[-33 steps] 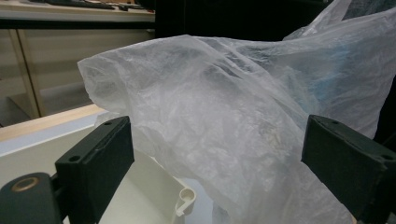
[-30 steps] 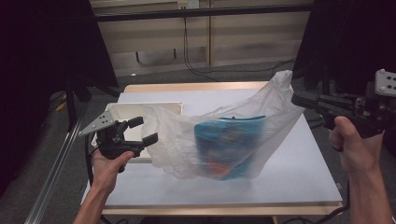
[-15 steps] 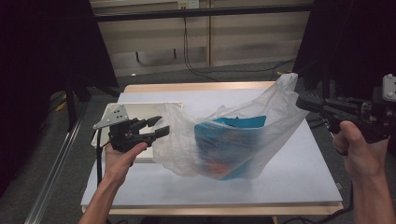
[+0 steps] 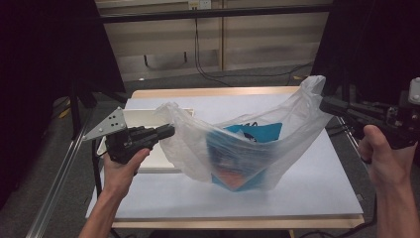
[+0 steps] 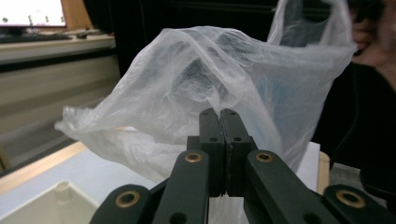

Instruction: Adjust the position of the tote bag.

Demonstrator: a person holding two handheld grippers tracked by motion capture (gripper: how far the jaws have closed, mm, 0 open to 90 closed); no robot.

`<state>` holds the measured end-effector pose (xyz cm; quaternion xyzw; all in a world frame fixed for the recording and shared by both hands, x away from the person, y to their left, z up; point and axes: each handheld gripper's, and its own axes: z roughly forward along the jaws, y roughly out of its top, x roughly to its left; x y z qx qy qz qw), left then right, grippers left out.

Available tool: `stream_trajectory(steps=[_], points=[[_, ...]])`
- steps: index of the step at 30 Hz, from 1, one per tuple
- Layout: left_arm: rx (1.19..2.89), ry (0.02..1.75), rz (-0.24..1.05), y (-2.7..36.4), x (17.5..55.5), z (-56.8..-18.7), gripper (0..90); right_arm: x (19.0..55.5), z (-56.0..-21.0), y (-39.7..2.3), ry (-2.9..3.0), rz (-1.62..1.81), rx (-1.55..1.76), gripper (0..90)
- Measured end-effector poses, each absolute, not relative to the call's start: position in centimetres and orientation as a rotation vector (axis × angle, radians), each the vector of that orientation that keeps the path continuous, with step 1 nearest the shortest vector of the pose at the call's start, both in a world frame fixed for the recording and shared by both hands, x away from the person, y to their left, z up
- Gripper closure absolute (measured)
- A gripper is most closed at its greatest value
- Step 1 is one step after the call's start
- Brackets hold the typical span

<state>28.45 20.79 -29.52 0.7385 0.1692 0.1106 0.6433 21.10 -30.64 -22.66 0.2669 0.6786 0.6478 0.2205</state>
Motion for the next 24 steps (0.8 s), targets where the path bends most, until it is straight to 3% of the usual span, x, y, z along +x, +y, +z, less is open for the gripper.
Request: stream_trajectory(steps=[8,24], points=[[1.711,0.266,0.252,19.5,25.8,-28.7,89.3,20.4,-23.7,-32.1,1.837,1.791,0.783,90.0],[1.733,0.305,0.235,20.1,25.6,-30.4,89.3,20.4,-26.0,-33.0,1.832,1.771,0.861,90.0]])
